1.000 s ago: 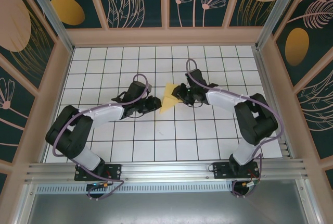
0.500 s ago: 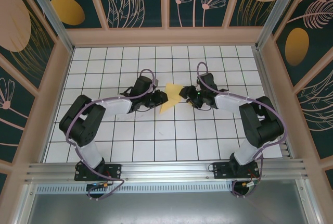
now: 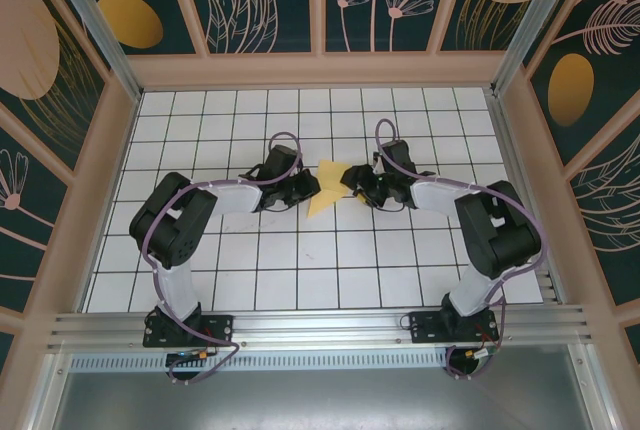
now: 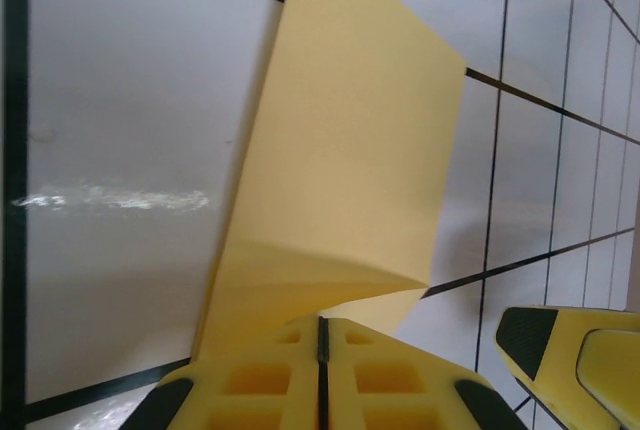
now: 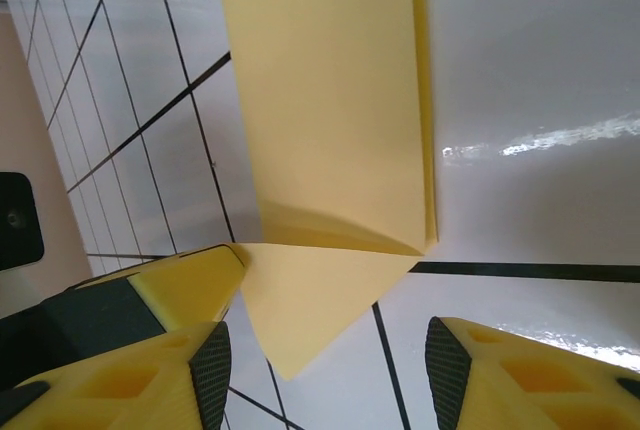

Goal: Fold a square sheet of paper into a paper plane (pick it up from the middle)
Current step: Fourth fold the wing at the center of the table.

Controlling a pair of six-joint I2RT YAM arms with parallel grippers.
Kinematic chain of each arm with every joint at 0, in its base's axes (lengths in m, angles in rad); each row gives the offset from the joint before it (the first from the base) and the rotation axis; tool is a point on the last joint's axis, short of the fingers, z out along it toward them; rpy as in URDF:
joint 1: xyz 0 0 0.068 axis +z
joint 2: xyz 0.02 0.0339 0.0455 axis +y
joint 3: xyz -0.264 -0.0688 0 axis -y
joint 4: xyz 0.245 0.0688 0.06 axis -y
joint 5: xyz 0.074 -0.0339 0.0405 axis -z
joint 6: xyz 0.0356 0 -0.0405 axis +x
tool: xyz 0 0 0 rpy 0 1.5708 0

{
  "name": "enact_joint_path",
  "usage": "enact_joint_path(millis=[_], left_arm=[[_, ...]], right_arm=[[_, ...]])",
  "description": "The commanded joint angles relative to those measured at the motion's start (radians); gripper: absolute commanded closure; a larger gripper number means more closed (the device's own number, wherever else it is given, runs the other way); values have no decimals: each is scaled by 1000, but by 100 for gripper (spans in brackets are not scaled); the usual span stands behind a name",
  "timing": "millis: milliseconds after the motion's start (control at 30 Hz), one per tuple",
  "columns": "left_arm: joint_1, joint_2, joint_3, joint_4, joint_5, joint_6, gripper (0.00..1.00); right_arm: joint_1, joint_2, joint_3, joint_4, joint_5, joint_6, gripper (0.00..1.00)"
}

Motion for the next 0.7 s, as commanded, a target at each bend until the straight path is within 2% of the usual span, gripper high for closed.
enact_joint_path(millis=[0,667], left_arm=[[-7,9,-25,8,-25,-31,91],[-7,33,-36,-8,-30,-26,91]], right_arm=[[10,33,19,15,-27,-11,44],[33,151,105,8,-10,-15,47]])
